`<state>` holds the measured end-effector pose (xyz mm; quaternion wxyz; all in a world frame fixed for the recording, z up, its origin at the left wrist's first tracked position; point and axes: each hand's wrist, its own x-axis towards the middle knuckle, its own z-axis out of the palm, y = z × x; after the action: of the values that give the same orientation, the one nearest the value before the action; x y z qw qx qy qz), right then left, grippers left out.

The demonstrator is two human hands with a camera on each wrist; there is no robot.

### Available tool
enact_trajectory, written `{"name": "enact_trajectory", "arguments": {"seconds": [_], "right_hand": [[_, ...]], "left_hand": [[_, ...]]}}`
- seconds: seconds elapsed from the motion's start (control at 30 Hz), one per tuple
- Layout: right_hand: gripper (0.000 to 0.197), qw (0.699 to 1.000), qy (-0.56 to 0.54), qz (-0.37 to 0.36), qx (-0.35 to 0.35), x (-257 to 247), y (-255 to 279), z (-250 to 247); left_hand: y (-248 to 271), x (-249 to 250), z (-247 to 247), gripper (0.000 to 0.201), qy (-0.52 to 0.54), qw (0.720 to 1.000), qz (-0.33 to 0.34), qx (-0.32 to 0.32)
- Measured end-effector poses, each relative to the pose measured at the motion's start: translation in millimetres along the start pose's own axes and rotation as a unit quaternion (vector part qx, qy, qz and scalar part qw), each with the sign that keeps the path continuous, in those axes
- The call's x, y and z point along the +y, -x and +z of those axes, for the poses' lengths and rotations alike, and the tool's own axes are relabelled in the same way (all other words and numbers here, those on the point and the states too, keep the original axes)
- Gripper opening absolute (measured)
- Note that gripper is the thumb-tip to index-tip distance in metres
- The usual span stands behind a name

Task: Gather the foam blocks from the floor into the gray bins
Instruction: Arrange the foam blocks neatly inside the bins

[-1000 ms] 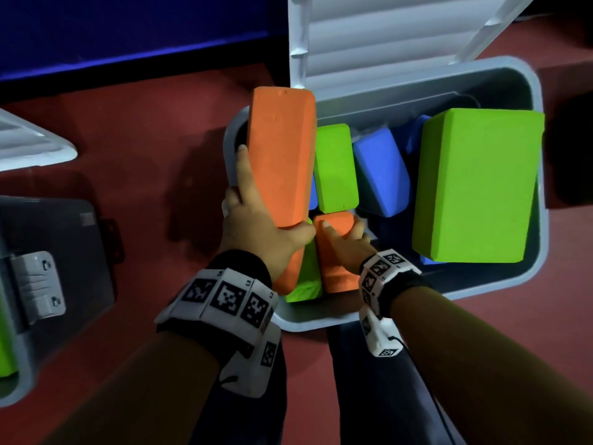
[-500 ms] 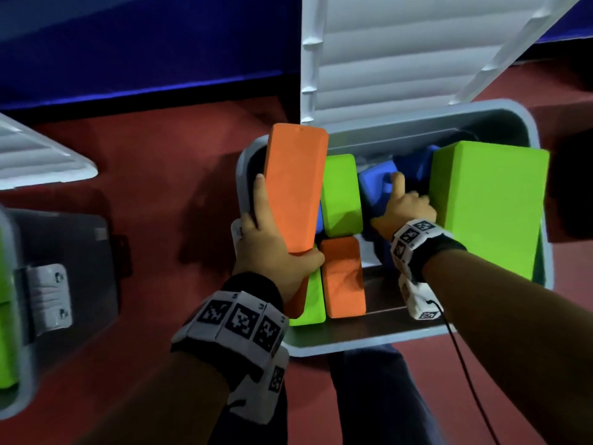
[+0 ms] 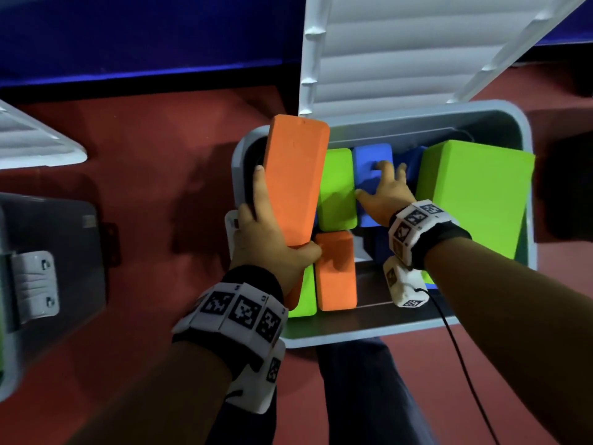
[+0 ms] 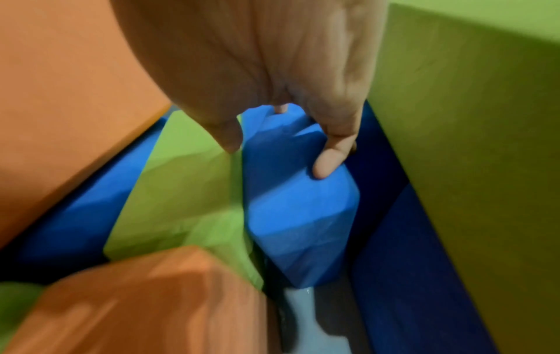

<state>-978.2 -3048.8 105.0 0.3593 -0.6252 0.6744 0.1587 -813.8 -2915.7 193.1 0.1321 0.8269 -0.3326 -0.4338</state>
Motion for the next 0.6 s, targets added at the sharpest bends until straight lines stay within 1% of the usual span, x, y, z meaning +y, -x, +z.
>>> {"name": "enact_trajectory", "arguments": {"seconds": [0.03, 0.07, 0.1, 0.13, 0.17, 0.2, 0.23, 0.27, 0.3, 0.33, 0.37, 0.4, 0.43, 0.47, 0.5, 0.53, 0.6], "right_hand": [[0.062, 0.999, -0.009, -0.042, 0.030, 3.4, 10.7, -11.4], [0.060, 0.992, -0.022, -0.089, 0.086, 8.7, 26.1, -23.4], [0.055, 0.979, -0.038, -0.117, 0.162, 17.6, 43.8, -34.1], [0.050, 0.962, -0.045, -0.119, 0.242, 28.6, 63.5, -43.4], [0.050, 0.945, -0.047, -0.099, 0.308, 42.7, 82.7, -50.7], [0.053, 0.935, -0.048, -0.055, 0.346, 56.4, 99.3, -56.1], [0.061, 0.936, -0.053, 0.018, 0.348, 74.4, 110.4, -57.7], [0.071, 0.939, -0.068, 0.112, 0.319, 91.3, 117.9, -57.3], [0.080, 0.931, -0.100, 0.220, 0.272, 110.2, 120.2, -51.2], [0.089, 0.906, -0.173, 0.316, 0.223, 121.9, 121.6, -46.6], [0.096, 0.857, -0.280, 0.396, 0.175, 127.7, 123.1, -41.4], [0.097, 0.797, -0.395, 0.442, 0.117, 129.6, 125.0, -36.6], [0.091, 0.738, -0.501, 0.449, 0.054, 129.8, 125.1, -32.3], [0.082, 0.684, -0.584, 0.437, 0.006, 126.8, 124.5, -28.5], [0.078, 0.635, -0.650, 0.418, -0.017, 123.4, 122.2, -24.5], [0.074, 0.598, -0.697, 0.396, -0.024, 114.7, 120.6, -21.9], [0.064, 0.561, -0.736, 0.380, -0.003, 105.5, 113.8, -15.1]], "left_hand": [[0.9, 2.8, 1.2, 0.125, -0.009, 1.000, -0.005, 0.000], [2.0, 5.7, 2.0, 0.126, -0.018, 1.000, -0.011, -0.001], [3.0, 8.5, 2.8, 0.126, -0.024, 1.000, -0.017, -0.002], [4.0, 10.6, 2.8, 0.125, -0.027, 0.999, -0.021, -0.002], [4.8, 12.2, 2.6, 0.125, -0.027, 0.999, -0.025, -0.002], [5.1, 14.1, 2.1, 0.124, -0.028, 0.999, -0.027, -0.002], [5.5, 16.8, 2.1, 0.124, -0.028, 0.999, -0.029, -0.007], [6.4, 20.1, 2.5, 0.123, -0.030, 0.999, -0.031, -0.015], [7.7, 23.3, 2.9, 0.122, -0.032, 0.999, -0.033, -0.019], [7.6, 26.3, 3.0, 0.121, -0.035, 0.999, -0.036, -0.020], [7.9, 29.0, 2.8, 0.120, -0.038, 0.998, -0.041, -0.021], [8.3, 30.2, 2.7, 0.120, -0.040, 0.998, -0.047, -0.024], [8.5, 30.4, 2.7, 0.120, -0.042, 0.997, -0.054, -0.026], [8.2, 29.3, 3.1, 0.120, -0.044, 0.997, -0.061, -0.027], [7.7, 28.7, 2.7, 0.121, -0.049, 0.996, -0.068, -0.028], [6.3, 27.9, 1.8, 0.121, -0.055, 0.995, -0.074, -0.030], [2.7, 27.4, -0.1, 0.123, -0.069, 0.993, -0.088, -0.043]]}}
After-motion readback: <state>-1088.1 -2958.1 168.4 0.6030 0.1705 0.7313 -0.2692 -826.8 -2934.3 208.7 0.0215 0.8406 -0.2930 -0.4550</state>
